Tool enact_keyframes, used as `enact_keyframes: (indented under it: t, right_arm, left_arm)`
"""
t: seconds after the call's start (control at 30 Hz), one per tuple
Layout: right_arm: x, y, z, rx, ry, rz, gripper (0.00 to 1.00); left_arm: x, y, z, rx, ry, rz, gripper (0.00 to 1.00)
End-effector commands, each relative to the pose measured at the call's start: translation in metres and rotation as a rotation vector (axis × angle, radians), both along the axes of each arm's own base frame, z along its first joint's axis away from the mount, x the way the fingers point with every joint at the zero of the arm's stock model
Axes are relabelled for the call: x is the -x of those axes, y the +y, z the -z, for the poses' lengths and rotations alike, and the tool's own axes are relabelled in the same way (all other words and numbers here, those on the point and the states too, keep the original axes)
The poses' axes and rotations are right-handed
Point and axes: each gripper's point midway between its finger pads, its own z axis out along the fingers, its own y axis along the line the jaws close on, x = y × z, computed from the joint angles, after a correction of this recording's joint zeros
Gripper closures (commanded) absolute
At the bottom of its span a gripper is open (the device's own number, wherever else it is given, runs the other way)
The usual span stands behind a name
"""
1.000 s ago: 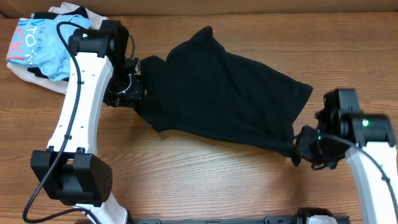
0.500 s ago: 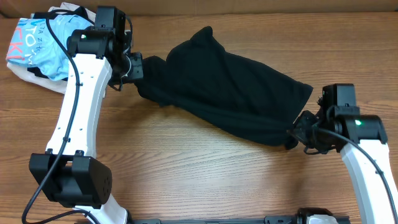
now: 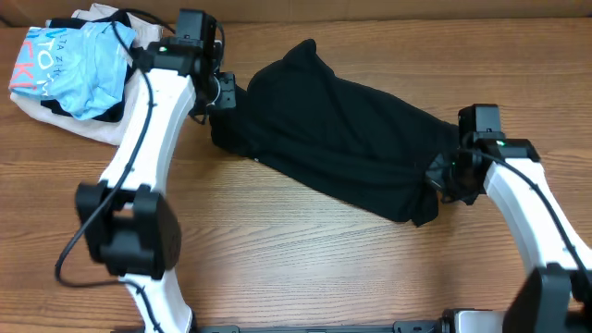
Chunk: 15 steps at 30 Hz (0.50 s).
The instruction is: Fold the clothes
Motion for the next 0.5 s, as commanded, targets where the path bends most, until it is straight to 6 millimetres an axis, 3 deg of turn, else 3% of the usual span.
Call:
enact_keyframes:
  t: [0.0,0.1,0.27,0.33,0.4,0.47]
  right_arm:
    - [-0.009,-0.007,0.015,0.038,0.013,0.012,0.96]
    - [-0.02,-0.008,0.026,0.043,0.0,0.012,0.96]
    - [-0.041,-0.003,0.025,0.023,-0.077,-0.035,0.76]
    - [-0.05,0.005,0.018,-0.007,-0.113,-0.101,0.62]
    - [-0.056,0.008,0.008,-0.016,-0.132,-0.139,0.57]
    - [-0.06,0.008,-0.007,-0.015,-0.138,-0.145,0.51]
  left_arm:
    - [-0.013,0.001,0.03,-0.011,0.02,-0.009,0.96]
    - [-0.028,-0.001,0.043,-0.006,-0.01,-0.01,0.96]
    - [-0.049,0.002,0.03,-0.024,-0.096,-0.022,0.81]
    - [-0.055,0.006,0.016,-0.041,-0.121,-0.009,0.66]
    - [-0.056,0.01,-0.002,-0.055,-0.128,0.003,0.53]
    - [-0.051,0.015,-0.022,-0.057,-0.117,0.008,0.29]
